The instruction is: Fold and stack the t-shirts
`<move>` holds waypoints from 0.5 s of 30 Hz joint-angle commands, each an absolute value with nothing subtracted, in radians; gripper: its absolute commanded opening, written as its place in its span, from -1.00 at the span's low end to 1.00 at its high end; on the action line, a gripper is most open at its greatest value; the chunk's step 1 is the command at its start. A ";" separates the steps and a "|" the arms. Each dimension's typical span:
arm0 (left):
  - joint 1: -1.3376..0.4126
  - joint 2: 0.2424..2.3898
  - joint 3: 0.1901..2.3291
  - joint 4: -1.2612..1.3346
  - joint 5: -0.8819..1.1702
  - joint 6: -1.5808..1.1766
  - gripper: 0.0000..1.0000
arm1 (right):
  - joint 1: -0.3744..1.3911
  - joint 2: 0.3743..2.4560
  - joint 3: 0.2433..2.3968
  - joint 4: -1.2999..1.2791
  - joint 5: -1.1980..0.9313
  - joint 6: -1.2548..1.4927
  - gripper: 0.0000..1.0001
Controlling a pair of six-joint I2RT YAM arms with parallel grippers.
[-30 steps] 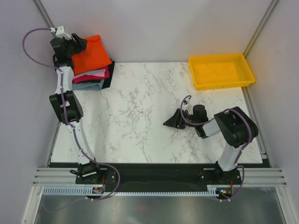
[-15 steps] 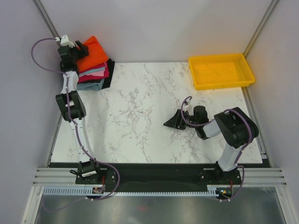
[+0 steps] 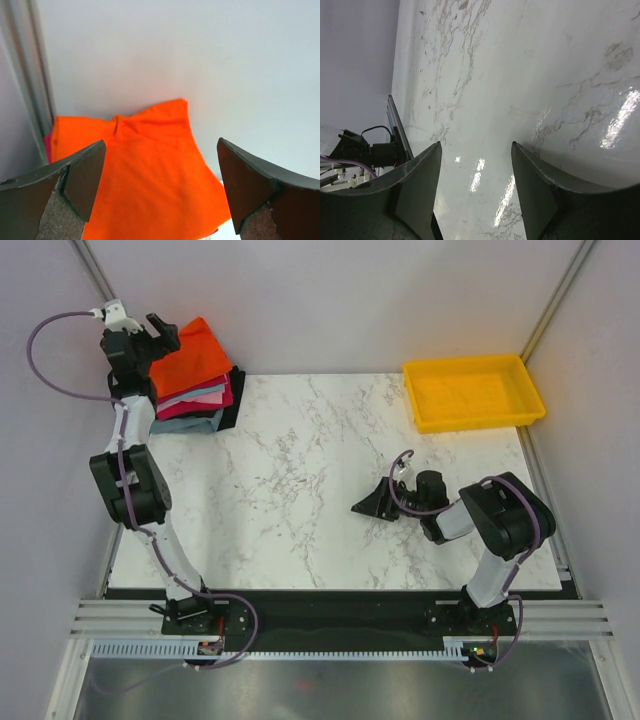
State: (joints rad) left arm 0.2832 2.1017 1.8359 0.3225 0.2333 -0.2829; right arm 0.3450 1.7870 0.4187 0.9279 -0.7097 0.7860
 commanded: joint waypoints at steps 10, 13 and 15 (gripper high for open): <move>0.190 1.453 1.257 0.240 0.080 -0.351 0.99 | 0.376 1.709 0.388 0.842 -0.621 0.721 0.46; 0.166 1.271 1.098 0.163 0.116 -0.373 0.99 | 0.385 1.681 0.384 0.816 -0.600 0.710 0.50; 0.163 1.186 1.028 0.097 0.130 -0.365 0.99 | 0.391 1.664 0.377 0.810 -0.588 0.707 0.51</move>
